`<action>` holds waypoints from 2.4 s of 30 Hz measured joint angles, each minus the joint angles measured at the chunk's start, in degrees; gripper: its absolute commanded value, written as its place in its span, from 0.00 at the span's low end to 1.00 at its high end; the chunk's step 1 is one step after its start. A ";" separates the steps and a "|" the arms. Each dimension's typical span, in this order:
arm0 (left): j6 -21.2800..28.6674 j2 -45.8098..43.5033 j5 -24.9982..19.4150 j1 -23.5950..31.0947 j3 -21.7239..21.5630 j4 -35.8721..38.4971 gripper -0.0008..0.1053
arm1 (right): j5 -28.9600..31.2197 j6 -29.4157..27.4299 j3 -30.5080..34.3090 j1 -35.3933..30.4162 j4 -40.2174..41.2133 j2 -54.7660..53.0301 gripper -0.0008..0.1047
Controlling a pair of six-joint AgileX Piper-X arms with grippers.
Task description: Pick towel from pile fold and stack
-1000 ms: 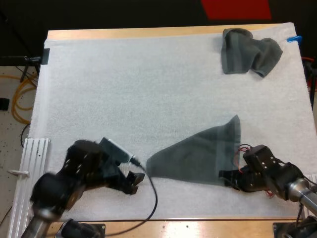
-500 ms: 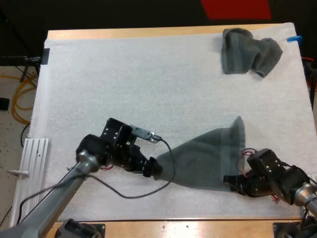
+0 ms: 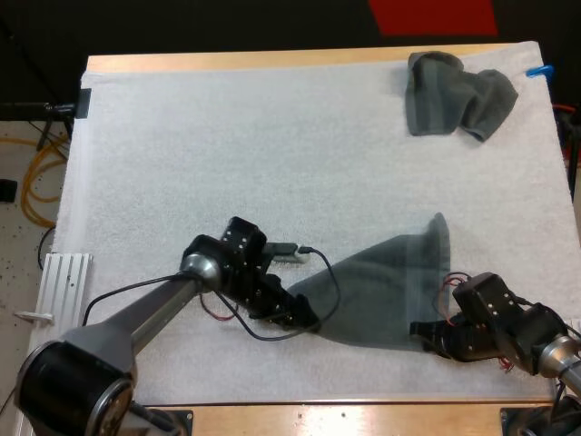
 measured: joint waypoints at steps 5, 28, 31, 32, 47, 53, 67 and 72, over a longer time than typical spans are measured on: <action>-0.67 1.10 -0.17 -3.33 0.00 -1.14 0.31 | 0.00 0.00 0.00 0.00 0.06 0.00 0.01; -11.29 -35.14 -0.88 -4.22 -7.90 4.69 0.01 | 11.62 -13.61 -32.44 0.00 11.18 -8.66 0.01; -12.68 -37.64 -0.88 -4.22 -10.90 4.69 0.01 | 10.45 -13.76 -35.53 0.00 14.82 -8.66 0.01; -13.15 -38.17 -0.88 -4.22 -11.27 4.78 0.01 | 9.72 -13.76 -36.38 0.00 16.10 -8.72 0.01; -14.09 -42.53 -4.20 -4.22 -11.29 17.14 0.01 | 7.69 -5.46 -40.01 14.97 33.51 -8.75 0.01; -8.90 -40.36 -14.00 -4.22 -9.02 17.06 0.01 | 15.69 -3.75 -37.44 15.88 30.42 -5.99 0.01; -1.60 -15.39 -23.93 3.24 -5.09 -9.26 0.01 | 15.22 -8.88 -25.95 -0.35 -7.99 18.34 0.01; -1.60 -8.77 -21.42 8.02 -5.09 -17.22 0.01 | 9.37 -9.33 -25.95 -4.50 -15.76 24.19 0.01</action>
